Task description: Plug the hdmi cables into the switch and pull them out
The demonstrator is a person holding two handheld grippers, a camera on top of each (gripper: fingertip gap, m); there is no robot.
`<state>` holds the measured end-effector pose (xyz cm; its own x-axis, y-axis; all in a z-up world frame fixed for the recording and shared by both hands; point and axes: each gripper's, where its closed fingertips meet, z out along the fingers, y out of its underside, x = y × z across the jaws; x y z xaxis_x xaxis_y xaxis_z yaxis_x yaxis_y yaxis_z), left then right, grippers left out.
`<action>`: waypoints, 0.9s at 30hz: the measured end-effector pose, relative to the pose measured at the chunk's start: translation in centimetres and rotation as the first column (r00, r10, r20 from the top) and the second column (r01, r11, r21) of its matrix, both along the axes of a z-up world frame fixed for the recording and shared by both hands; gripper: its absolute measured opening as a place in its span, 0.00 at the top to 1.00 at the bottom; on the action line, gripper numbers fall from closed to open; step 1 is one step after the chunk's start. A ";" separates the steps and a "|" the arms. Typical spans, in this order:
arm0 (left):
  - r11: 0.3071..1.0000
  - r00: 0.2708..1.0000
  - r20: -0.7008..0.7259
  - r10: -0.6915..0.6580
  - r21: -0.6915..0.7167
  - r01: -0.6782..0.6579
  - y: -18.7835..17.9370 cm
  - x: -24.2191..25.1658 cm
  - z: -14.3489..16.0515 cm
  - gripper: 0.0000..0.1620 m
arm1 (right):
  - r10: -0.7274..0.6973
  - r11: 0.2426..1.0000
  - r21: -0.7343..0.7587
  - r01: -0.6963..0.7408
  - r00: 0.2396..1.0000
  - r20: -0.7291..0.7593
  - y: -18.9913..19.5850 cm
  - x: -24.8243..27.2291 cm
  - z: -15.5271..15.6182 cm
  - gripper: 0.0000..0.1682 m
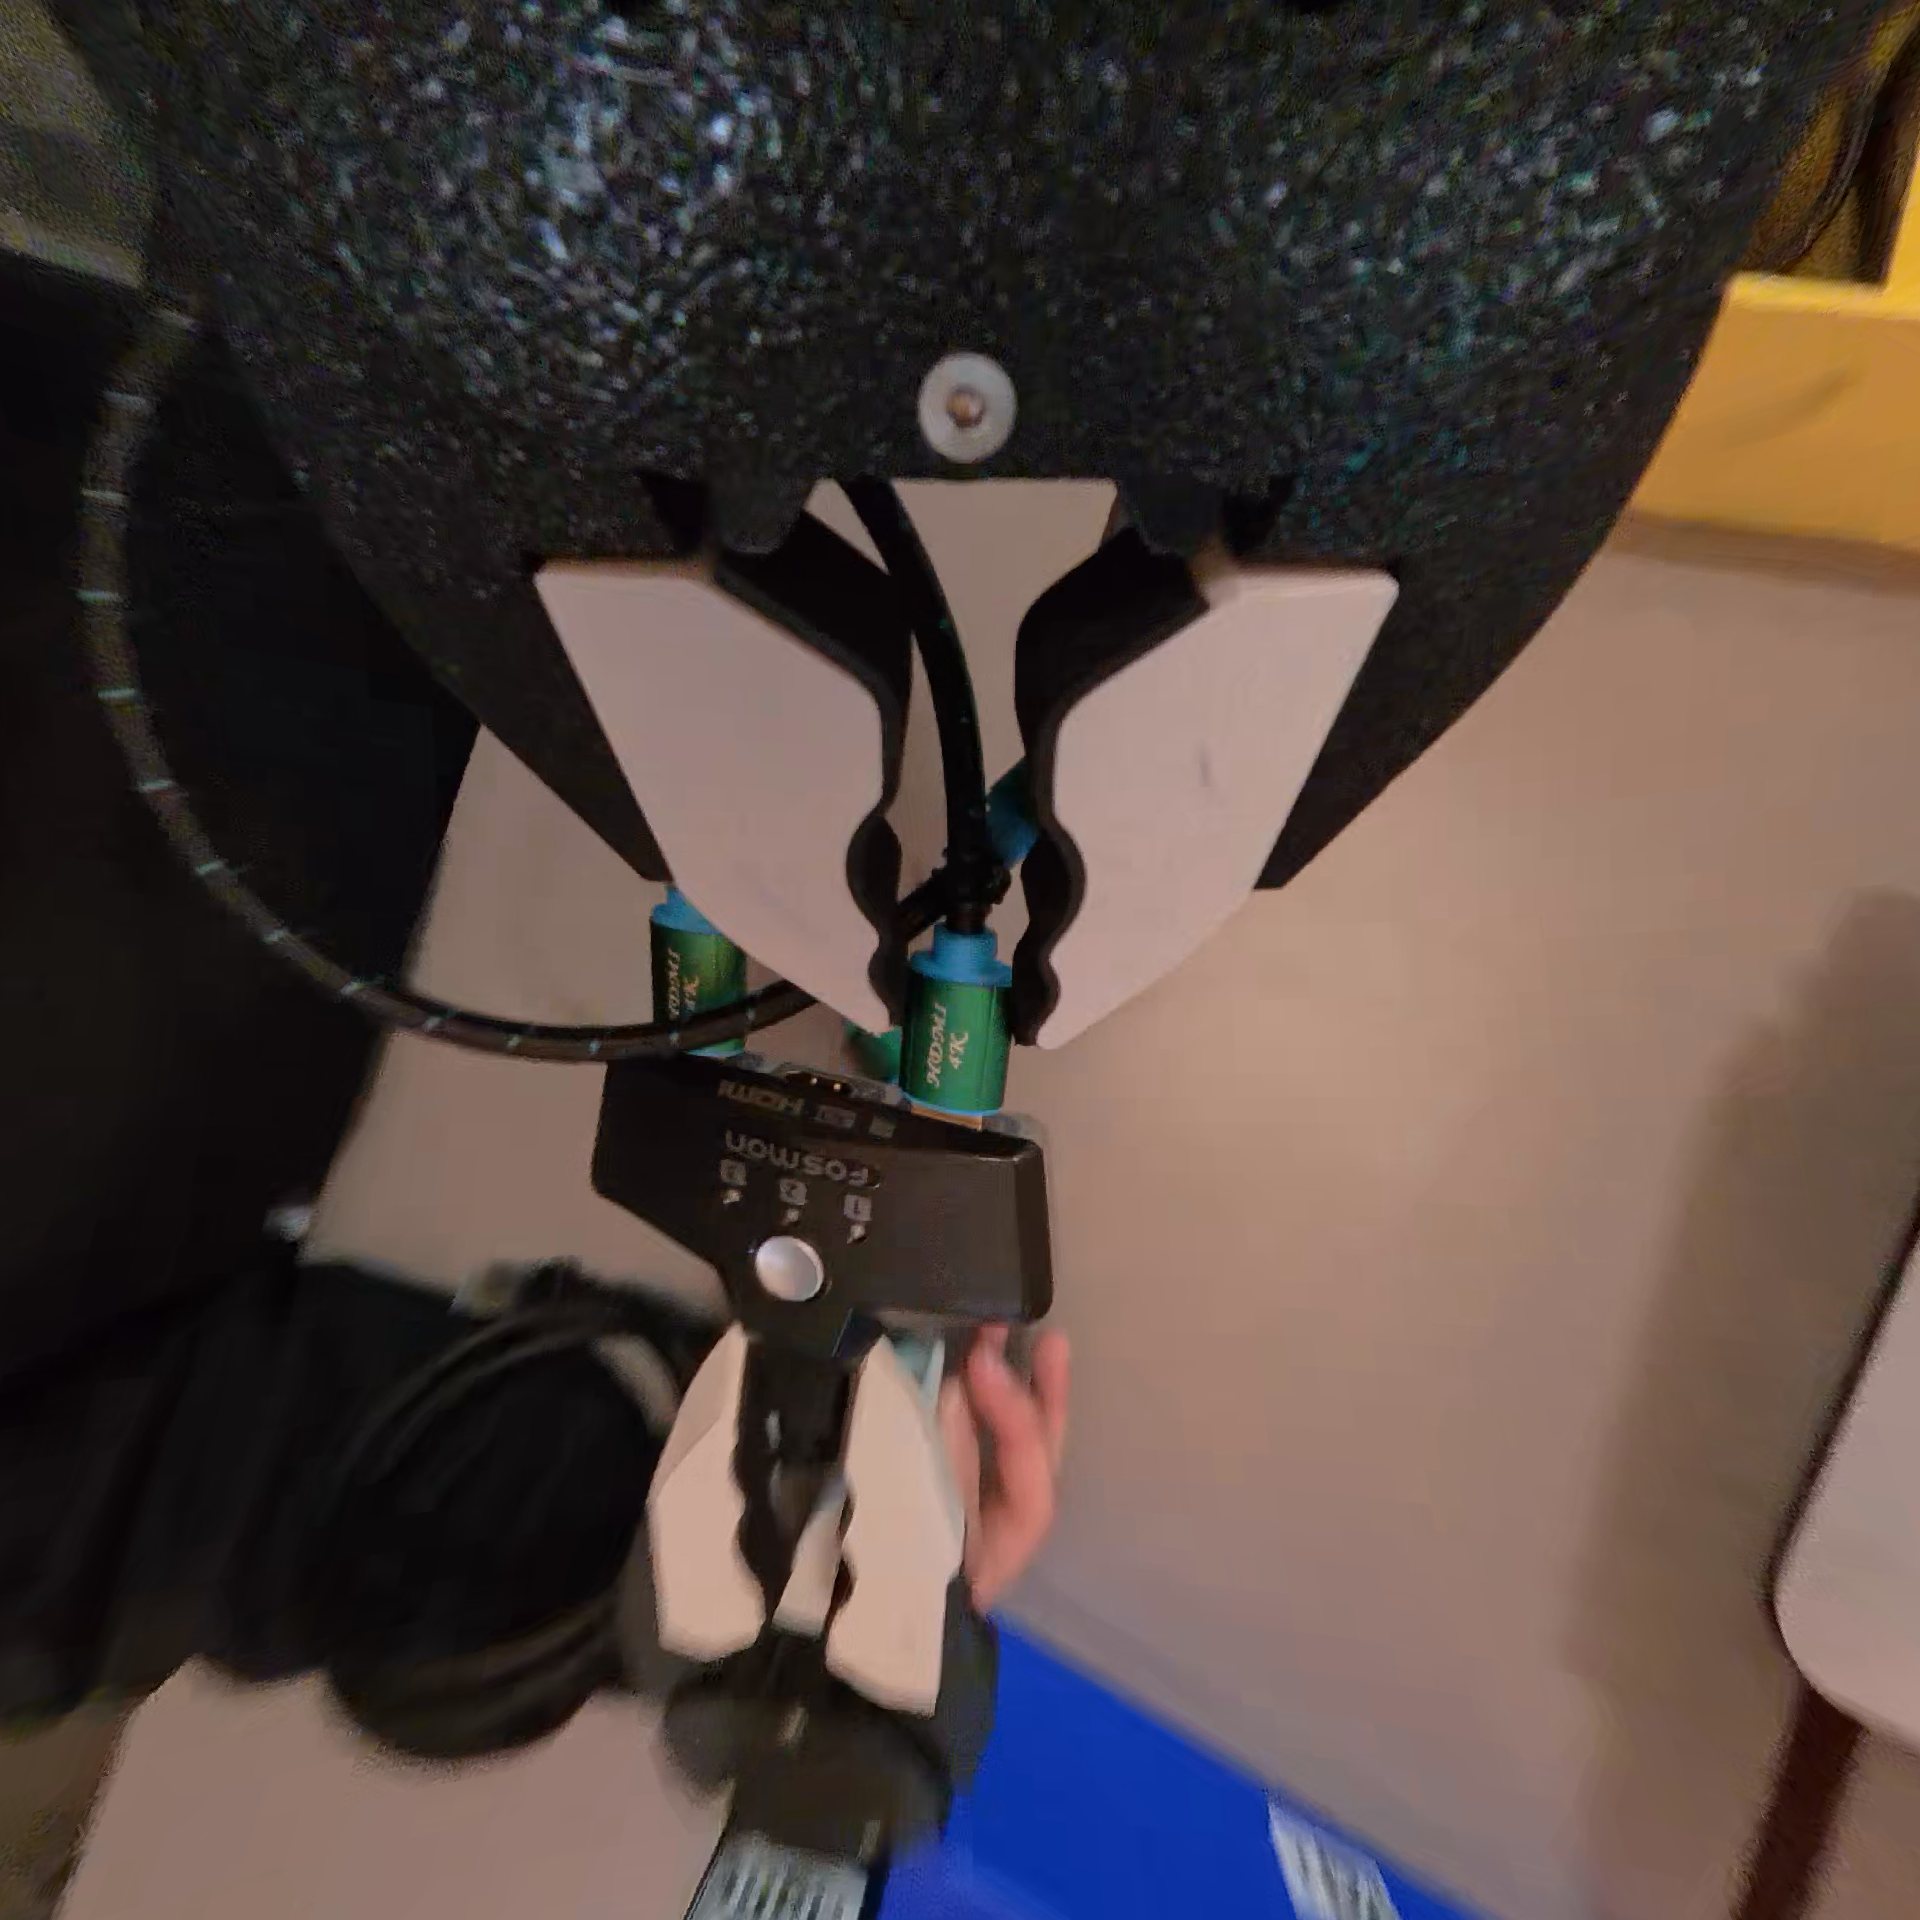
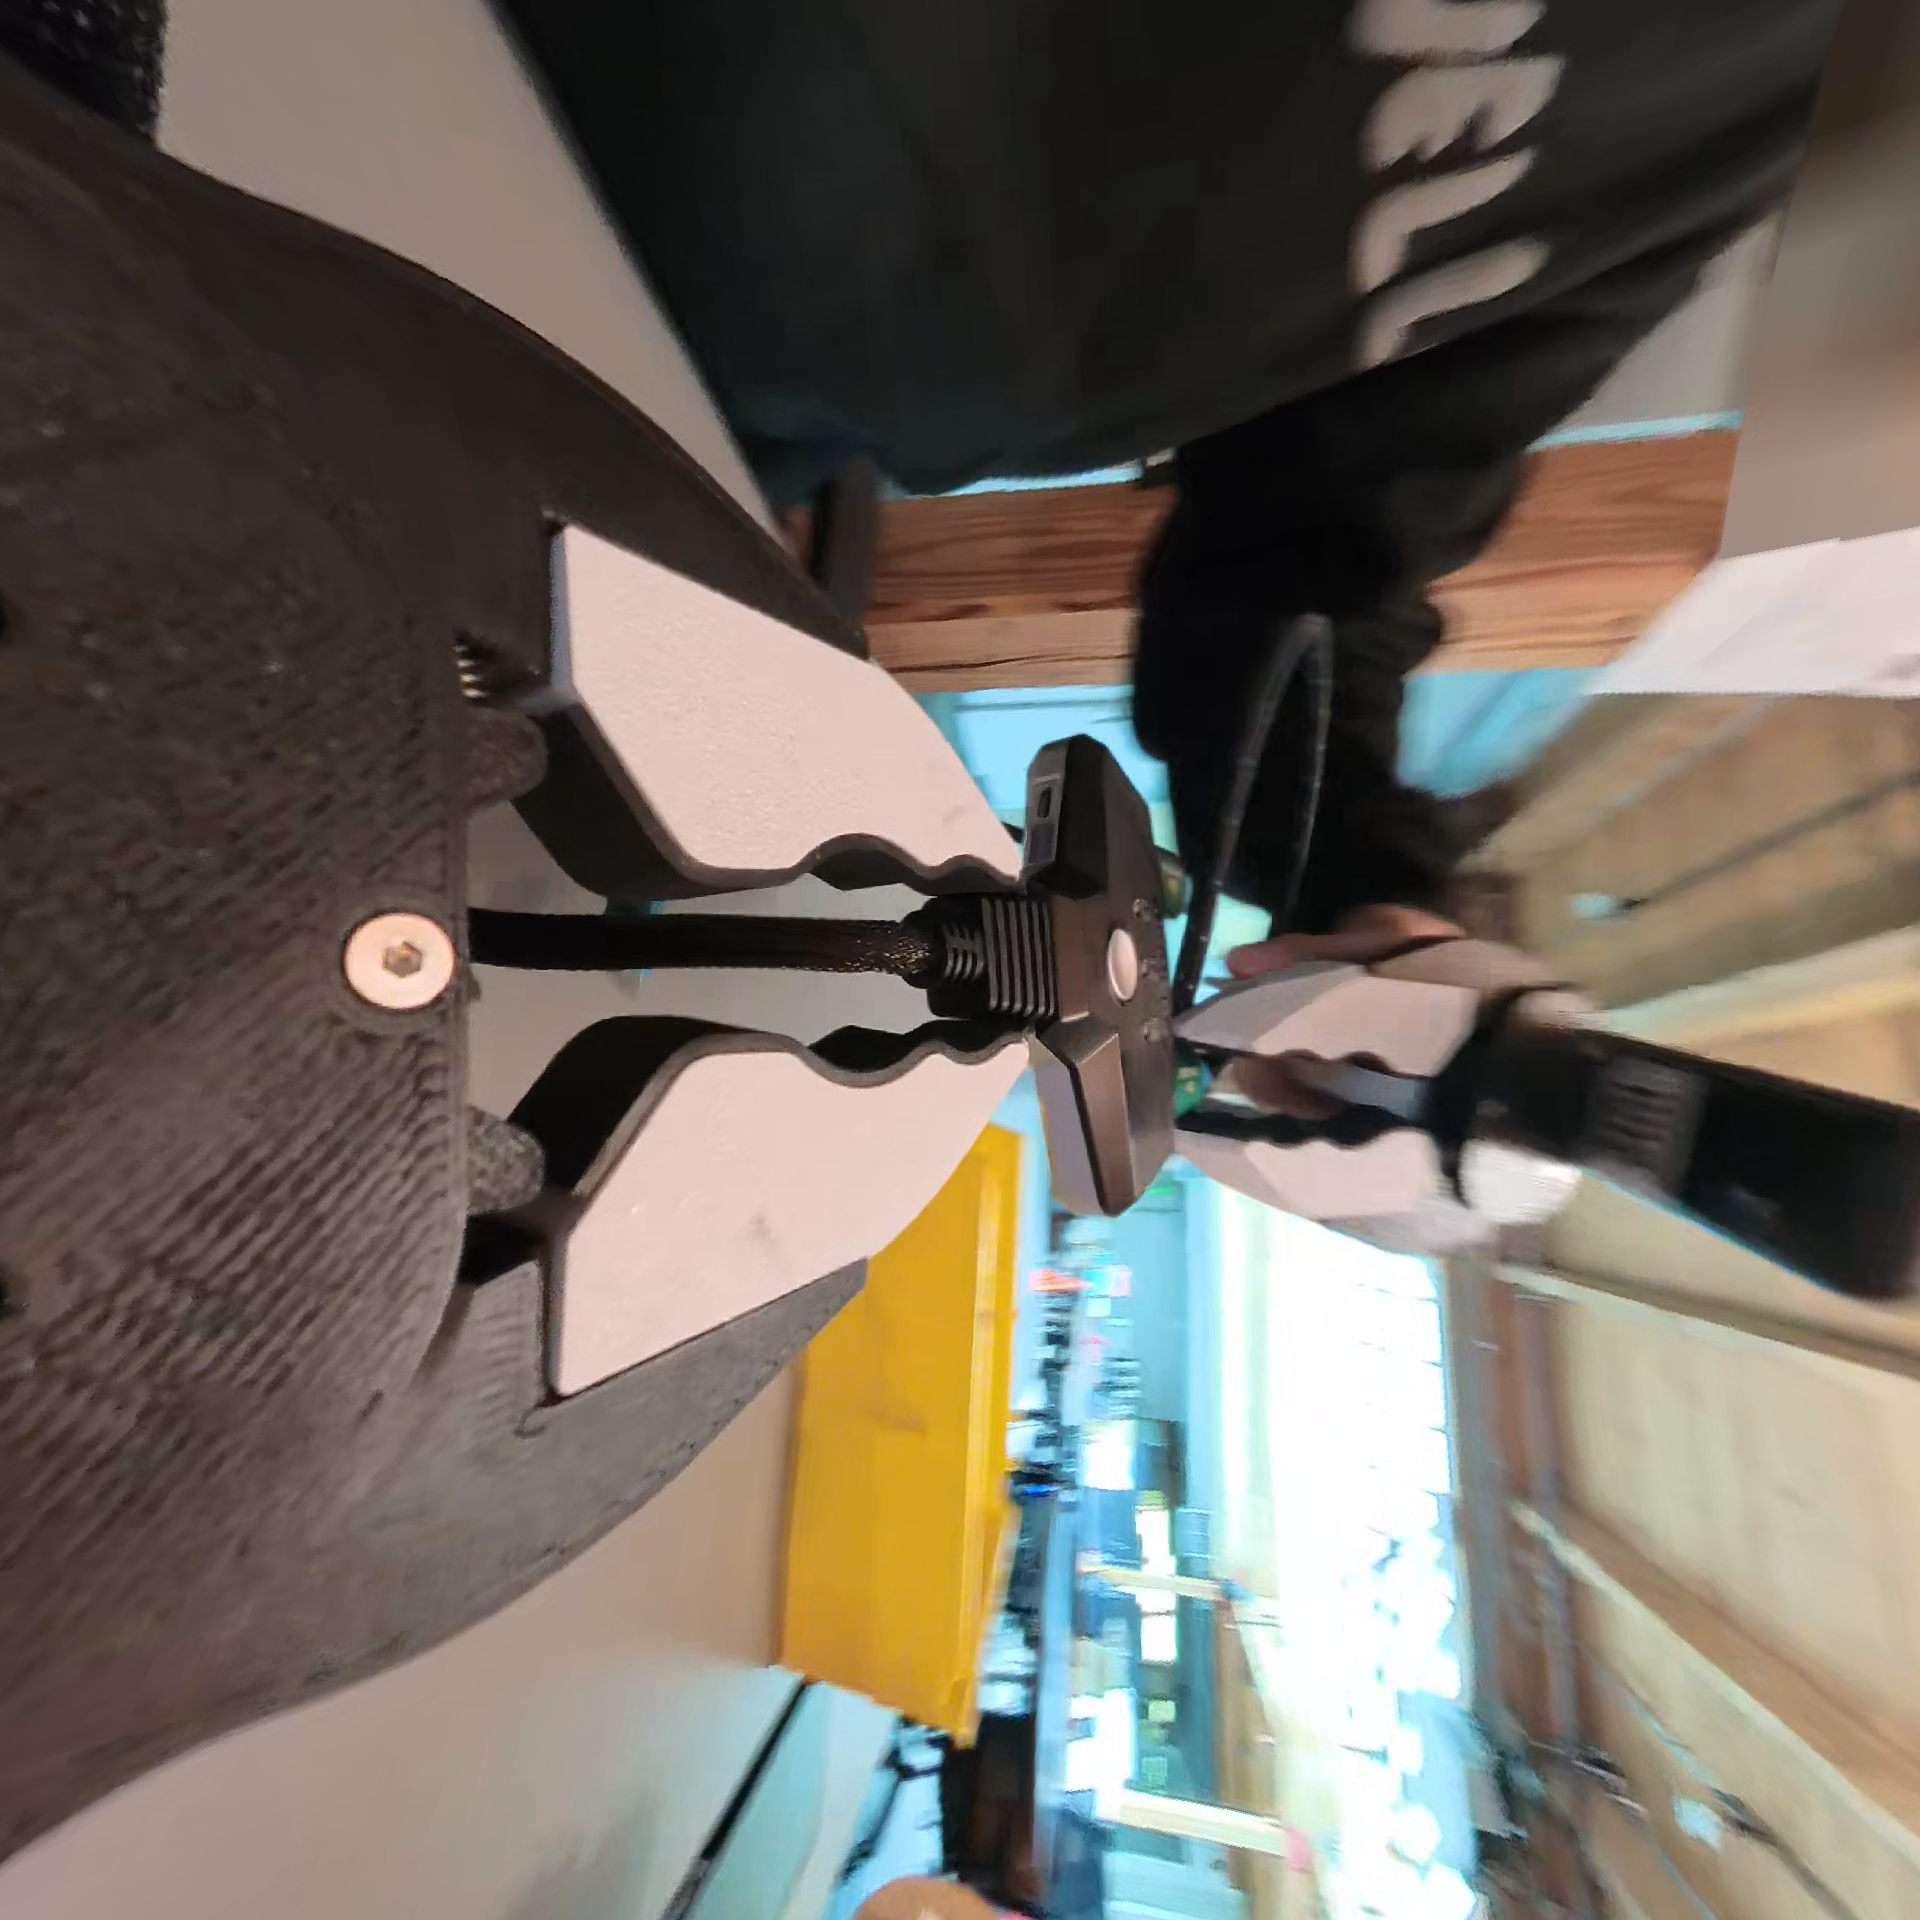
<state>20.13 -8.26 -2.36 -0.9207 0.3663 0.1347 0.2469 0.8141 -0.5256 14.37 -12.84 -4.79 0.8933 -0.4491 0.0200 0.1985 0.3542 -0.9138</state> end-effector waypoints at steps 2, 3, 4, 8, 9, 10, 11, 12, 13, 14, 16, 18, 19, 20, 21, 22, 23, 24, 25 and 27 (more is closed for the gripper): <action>0.997 1.000 -0.017 -0.014 -0.070 0.013 0.3 -0.2 0.2 0.88 | 0.011 1.000 0.022 -0.011 1.000 0.016 0.2 -0.1 0.2 0.86; 0.997 0.999 0.001 -0.037 -0.073 0.037 0.8 -0.2 -0.3 0.88 | 0.013 1.000 -0.008 -0.013 0.999 0.029 0.6 -0.2 0.2 0.87; 0.994 0.998 0.026 -0.065 -0.086 0.067 1.3 -0.3 -0.7 0.88 | 0.016 1.000 -0.027 -0.015 0.999 0.035 0.8 -0.3 0.1 0.86; 0.982 0.998 0.036 -0.055 -0.179 0.061 1.6 -0.6 -1.1 0.88 | 0.013 1.000 -0.026 -0.012 0.999 0.051 0.6 -0.4 0.3 0.87; 0.984 0.998 0.030 -0.047 -0.171 0.052 1.8 -0.5 -1.3 0.88 | 0.013 1.000 -0.026 -0.012 0.999 0.047 0.7 -0.4 0.2 0.87; 0.986 0.999 0.026 -0.041 -0.161 0.044 2.0 -0.3 -1.6 0.88 | 0.012 0.999 -0.031 -0.010 0.999 0.042 0.7 -0.3 0.1 0.87; 0.988 0.999 0.016 -0.037 -0.152 0.039 2.1 -0.2 -1.8 0.88 | 0.013 0.999 -0.039 -0.011 0.999 0.038 0.8 -0.2 -0.1 0.87; 0.989 0.999 0.003 -0.037 -0.145 0.037 2.3 -0.2 -2.0 0.88 | 0.016 0.999 -0.043 -0.015 0.999 0.035 0.9 -0.3 -0.1 0.87; 0.989 0.999 -0.006 -0.037 -0.144 0.036 2.4 -0.3 -2.1 0.88 | 0.016 0.999 -0.042 -0.014 0.999 0.036 0.9 -0.2 -0.1 0.87; 0.989 0.999 -0.010 -0.036 -0.141 0.034 2.5 -0.2 -2.2 0.88 | 0.015 0.999 -0.048 -0.014 0.999 0.032 1.0 -0.2 -0.2 0.87; 0.990 0.999 -0.016 -0.043 -0.136 0.041 2.7 -0.2 -2.3 0.88 | 0.019 0.999 -0.047 -0.017 0.999 0.034 1.0 -0.3 -0.2 0.87; 0.987 0.999 -0.022 -0.042 -0.154 0.038 2.7 0.1 -2.1 0.88 | 0.014 0.999 -0.036 -0.013 0.999 0.029 0.8 -0.1 -0.2 0.87; 0.987 0.999 -0.030 -0.036 -0.159 0.031 2.7 0.2 -2.0 0.88 | 0.013 0.999 -0.036 -0.012 0.999 0.029 0.8 -0.1 -0.2 0.87; 0.987 0.999 -0.042 -0.026 -0.160 0.019 2.8 0.3 -1.9 0.89 | 0.011 0.999 -0.034 -0.010 0.999 0.030 0.7 -0.1 -0.2 0.87; 0.987 0.999 -0.047 -0.012 -0.160 0.005 2.8 0.5 -1.9 0.89 | 0.007 0.999 -0.033 -0.006 1.000 0.029 0.6 -0.1 -0.2 0.87; 0.986 0.999 -0.044 -0.001 -0.164 -0.006 2.9 0.7 -1.9 0.89 | 0.005 0.999 -0.032 -0.004 1.000 0.029 0.6 0.0 -0.2 0.87; 0.985 0.999 -0.042 0.000 -0.170 -0.007 2.9 0.8 -2.0 0.89 | 0.005 0.999 -0.032 -0.004 1.000 0.028 0.6 0.0 -0.2 0.87; 0.984 0.999 -0.044 -0.003 -0.176 -0.005 2.9 0.6 -2.1 0.91 | 0.005 0.999 -0.032 -0.004 1.000 0.030 0.6 0.0 -0.2 0.87; 0.984 0.999 -0.042 -0.004 -0.180 -0.003 2.8 0.5 -2.2 0.93 | 0.013 1.000 -0.027 -0.012 0.999 0.029 0.7 0.0 -0.1 0.87; 0.982 1.000 -0.023 -0.005 -0.189 0.000 2.7 0.5 -2.4 0.93 | 0.012 1.000 -0.020 -0.011 1.000 0.028 0.5 -0.1 -0.1 0.87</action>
<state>20.61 -5.58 -4.81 -0.9171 0.3896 0.0844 0.2348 0.6991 -0.6754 14.29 -12.31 -4.87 0.8974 -0.4379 0.0539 0.2203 0.3388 -0.9147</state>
